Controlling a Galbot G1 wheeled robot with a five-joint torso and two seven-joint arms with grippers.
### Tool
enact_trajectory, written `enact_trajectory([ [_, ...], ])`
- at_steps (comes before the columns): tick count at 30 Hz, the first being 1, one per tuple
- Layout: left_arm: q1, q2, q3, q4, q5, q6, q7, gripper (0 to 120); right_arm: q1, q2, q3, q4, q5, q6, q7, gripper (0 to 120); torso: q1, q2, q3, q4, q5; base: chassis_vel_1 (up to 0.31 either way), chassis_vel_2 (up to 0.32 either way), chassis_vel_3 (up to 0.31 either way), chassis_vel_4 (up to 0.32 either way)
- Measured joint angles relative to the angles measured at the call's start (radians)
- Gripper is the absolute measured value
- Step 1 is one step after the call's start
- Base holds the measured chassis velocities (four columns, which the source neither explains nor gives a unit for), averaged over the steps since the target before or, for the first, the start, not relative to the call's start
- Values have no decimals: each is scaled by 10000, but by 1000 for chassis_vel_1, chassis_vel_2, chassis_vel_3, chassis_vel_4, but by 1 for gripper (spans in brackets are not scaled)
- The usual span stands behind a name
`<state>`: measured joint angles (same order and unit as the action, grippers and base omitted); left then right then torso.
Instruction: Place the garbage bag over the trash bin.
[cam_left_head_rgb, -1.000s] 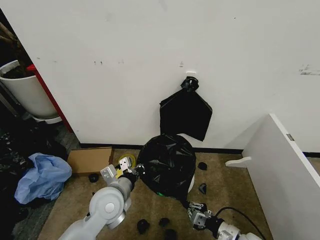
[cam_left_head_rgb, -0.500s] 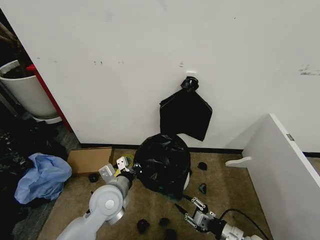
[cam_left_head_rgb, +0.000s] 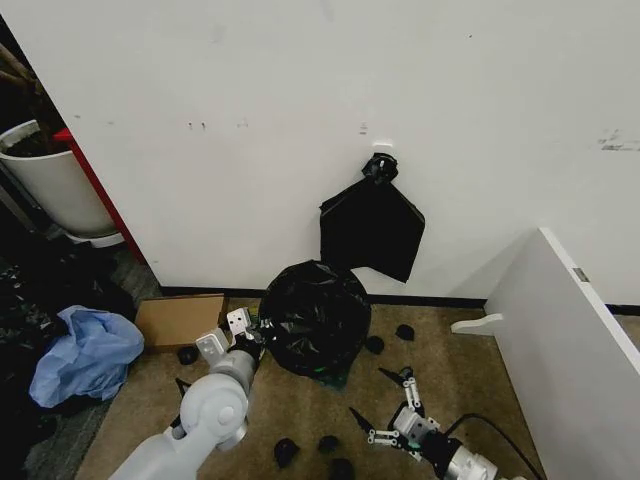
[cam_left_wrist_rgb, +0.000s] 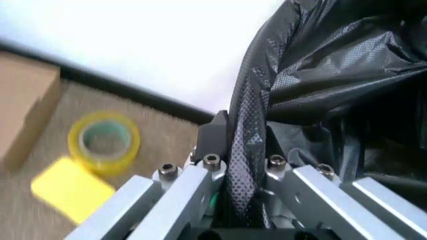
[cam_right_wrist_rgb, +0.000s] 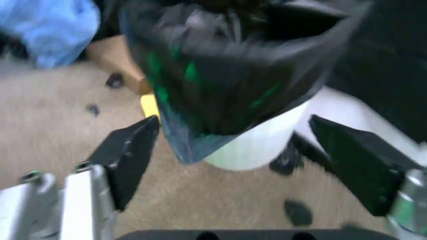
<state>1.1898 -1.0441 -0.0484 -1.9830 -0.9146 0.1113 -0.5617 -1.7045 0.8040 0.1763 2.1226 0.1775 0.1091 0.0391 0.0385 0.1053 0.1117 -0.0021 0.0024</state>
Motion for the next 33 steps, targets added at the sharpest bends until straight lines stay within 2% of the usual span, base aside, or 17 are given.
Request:
enact_trajectory([
  [1,38,-41,79,95,662,-171,270,1,-197,1,46,612,741,-550,362,74,0,0,-1,0,0,0,0,0,0],
  [6,107,-70,406,192,1823,-499,705,1,18,159,-16,2477,2989,-2547,1568,54,0,0,-1,0,-1,0,0,0,0],
  [8,116,-72,469,195,1940,-532,738,1,133,183,-54,2591,3239,-2733,1721,52,0,0,-1,0,0,0,0,0,0],
  [12,250,-172,661,198,2954,-758,1025,1,1520,304,-401,2887,5266,-3904,3022,33,0,0,0,2,2,0,0,0,0],
  [14,312,-224,685,198,3202,-811,1089,1,2098,339,-550,2825,5820,-4212,3453,25,0,0,0,4,2,0,0,0,0],
  [16,328,-243,691,198,3234,-814,1089,1,2233,361,-599,2814,5991,-4297,3566,22,0,0,0,3,1,0,0,0,0],
  [20,245,-498,863,349,3382,-826,1001,1,3082,780,-1055,2667,6925,-5155,4286,4,0,0,0,2,1,0,0,0,0],
  [24,108,-727,1094,518,3558,-873,975,1,3601,1287,-1439,2124,7386,-5717,4803,0,0,0,0,1,3,0,0,0,0],
  [33,162,-778,1627,530,4289,-953,1042,1,4895,1766,-2207,931,8100,-6104,5791,0,0,-1,1,2,2,0,0,0,0],
])
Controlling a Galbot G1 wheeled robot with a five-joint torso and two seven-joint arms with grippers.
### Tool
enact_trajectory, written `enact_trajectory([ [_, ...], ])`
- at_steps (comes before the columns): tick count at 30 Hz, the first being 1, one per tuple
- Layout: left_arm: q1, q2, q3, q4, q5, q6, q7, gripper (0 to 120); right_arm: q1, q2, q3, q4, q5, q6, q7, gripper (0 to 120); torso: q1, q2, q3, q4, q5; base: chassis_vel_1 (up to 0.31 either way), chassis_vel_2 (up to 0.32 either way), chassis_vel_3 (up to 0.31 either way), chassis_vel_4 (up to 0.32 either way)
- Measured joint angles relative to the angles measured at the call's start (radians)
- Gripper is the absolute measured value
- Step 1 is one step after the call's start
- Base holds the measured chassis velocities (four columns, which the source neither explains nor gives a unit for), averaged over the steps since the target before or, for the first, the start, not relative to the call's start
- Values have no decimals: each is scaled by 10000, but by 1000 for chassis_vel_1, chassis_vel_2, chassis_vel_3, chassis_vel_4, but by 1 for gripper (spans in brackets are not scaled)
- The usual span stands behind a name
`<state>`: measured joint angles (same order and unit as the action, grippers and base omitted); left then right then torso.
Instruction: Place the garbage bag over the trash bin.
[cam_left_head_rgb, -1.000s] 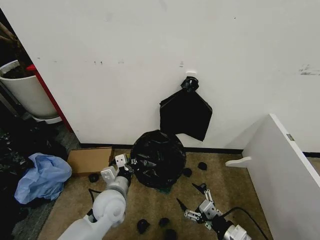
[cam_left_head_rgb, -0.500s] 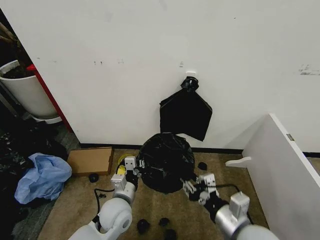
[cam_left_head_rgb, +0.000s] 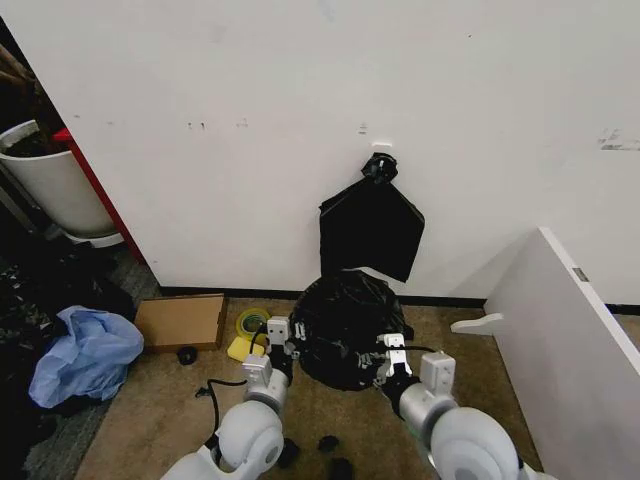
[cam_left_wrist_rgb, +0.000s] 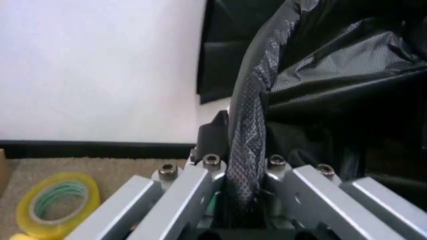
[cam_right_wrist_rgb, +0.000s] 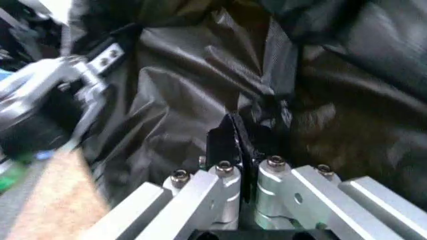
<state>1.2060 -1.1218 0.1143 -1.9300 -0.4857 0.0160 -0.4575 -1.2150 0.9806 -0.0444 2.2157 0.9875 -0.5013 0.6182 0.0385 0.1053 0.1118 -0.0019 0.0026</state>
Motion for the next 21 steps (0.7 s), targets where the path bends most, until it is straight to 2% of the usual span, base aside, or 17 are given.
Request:
enact_trajectory([
  [5,70,25,211,-113,161,-1,27,1,864,324,-663,-900,-217,-134,284,0,0,-2,0,0,-1,0,0,0,0],
  [9,157,129,238,-290,161,2,48,1,1378,636,-1160,-1732,-1615,-258,93,0,0,-2,0,0,-1,0,0,0,0],
  [21,256,547,142,-686,147,66,141,1,2043,987,-1963,-2794,-2284,-739,354,0,0,-1,0,-1,-2,0,0,0,0],
])
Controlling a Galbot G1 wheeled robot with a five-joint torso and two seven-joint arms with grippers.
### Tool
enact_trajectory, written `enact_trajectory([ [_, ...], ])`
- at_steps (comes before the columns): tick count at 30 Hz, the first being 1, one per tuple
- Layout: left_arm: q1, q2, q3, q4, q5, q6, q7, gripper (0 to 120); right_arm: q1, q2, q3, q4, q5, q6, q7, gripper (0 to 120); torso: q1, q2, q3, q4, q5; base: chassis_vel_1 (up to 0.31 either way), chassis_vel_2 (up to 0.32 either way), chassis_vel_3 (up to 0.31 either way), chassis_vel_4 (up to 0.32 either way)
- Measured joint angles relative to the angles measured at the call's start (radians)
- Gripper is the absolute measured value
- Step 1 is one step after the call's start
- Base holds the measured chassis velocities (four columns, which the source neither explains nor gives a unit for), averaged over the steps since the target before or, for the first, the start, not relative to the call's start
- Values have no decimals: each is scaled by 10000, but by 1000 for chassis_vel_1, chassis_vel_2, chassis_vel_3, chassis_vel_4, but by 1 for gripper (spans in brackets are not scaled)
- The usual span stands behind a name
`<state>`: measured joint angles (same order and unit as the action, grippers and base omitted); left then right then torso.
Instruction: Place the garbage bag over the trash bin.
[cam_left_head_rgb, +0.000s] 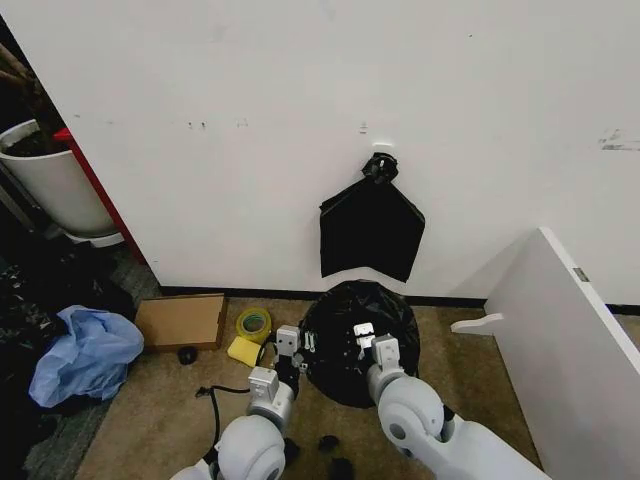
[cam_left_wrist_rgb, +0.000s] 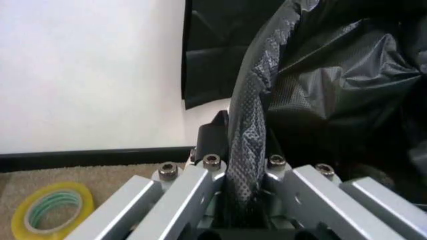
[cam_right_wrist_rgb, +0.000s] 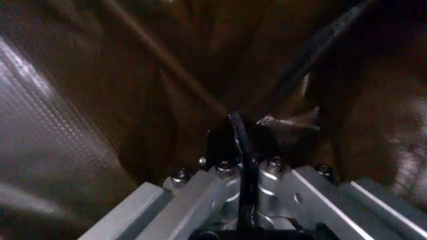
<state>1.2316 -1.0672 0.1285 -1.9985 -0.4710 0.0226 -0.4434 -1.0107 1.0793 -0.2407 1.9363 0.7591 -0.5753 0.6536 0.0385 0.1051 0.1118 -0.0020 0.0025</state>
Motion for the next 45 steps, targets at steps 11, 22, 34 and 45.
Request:
enact_trajectory([
  [11,91,157,107,-149,164,92,68,1,385,316,-434,-703,-642,-425,295,0,0,2,-1,0,1,0,0,0,0],
  [22,242,233,206,-180,689,-74,286,1,732,428,-507,-1430,-298,-578,615,0,0,2,-1,0,1,0,0,0,0],
  [34,176,75,74,-79,154,51,136,1,243,-20,-464,-124,-1166,-448,66,0,-1,2,-1,0,1,0,0,0,0],
  [45,212,168,89,-243,161,4,214,1,499,133,-617,-434,-1651,-292,-112,0,-1,2,-1,1,1,0,0,0,0],
])
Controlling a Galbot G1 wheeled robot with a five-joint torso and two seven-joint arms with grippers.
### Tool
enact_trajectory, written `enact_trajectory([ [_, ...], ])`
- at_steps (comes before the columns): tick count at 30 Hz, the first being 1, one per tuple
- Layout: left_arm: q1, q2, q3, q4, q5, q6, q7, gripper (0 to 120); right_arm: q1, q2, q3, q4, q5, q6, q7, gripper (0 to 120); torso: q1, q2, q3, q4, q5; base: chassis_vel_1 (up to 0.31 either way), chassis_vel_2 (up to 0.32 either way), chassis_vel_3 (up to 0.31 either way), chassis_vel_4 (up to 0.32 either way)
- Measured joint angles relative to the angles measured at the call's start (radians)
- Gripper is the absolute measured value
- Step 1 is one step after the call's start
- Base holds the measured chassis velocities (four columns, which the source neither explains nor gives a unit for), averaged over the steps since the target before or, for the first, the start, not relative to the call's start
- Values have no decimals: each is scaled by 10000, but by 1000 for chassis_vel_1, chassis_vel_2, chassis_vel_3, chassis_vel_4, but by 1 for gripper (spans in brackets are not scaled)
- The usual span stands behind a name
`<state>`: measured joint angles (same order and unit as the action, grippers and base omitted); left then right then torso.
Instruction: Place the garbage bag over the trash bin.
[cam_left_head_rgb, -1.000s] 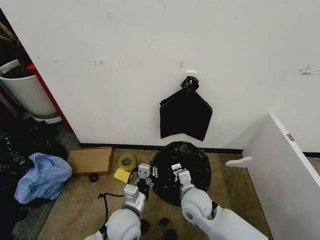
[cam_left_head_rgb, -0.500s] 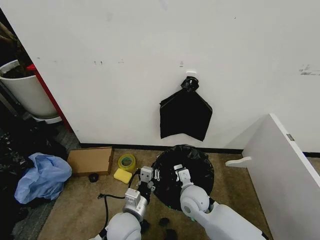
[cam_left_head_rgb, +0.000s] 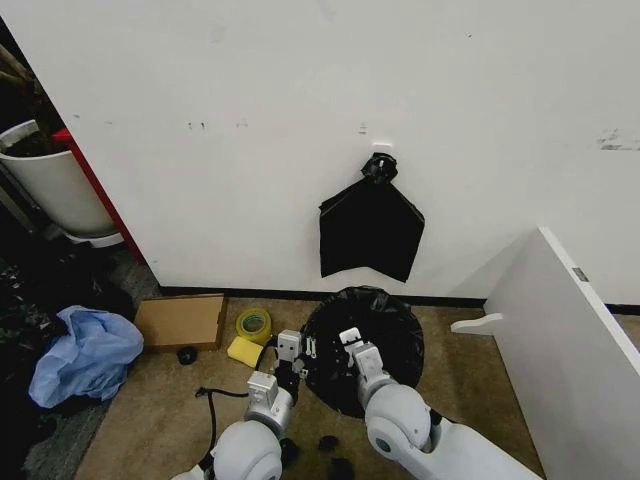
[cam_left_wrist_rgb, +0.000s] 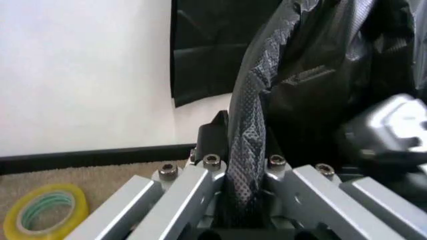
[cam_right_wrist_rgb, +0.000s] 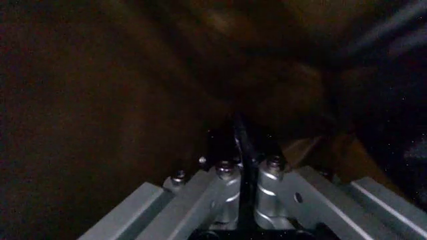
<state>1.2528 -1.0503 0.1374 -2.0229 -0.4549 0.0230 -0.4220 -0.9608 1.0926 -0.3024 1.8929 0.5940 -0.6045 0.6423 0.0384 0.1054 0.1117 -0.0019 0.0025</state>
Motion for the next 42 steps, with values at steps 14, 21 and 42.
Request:
enact_trajectory([
  [14,251,381,171,-362,115,-143,581,1,445,639,-57,-1725,-131,332,5,0,0,0,0,0,1,0,0,0,0],
  [21,234,429,101,-310,122,-157,585,1,318,318,37,-1341,11,198,61,0,0,0,0,-1,0,0,0,0,0],
  [42,155,497,49,-335,-3,-116,599,1,95,-265,-263,-503,575,-410,116,0,0,0,0,-3,0,0,0,0,0],
])
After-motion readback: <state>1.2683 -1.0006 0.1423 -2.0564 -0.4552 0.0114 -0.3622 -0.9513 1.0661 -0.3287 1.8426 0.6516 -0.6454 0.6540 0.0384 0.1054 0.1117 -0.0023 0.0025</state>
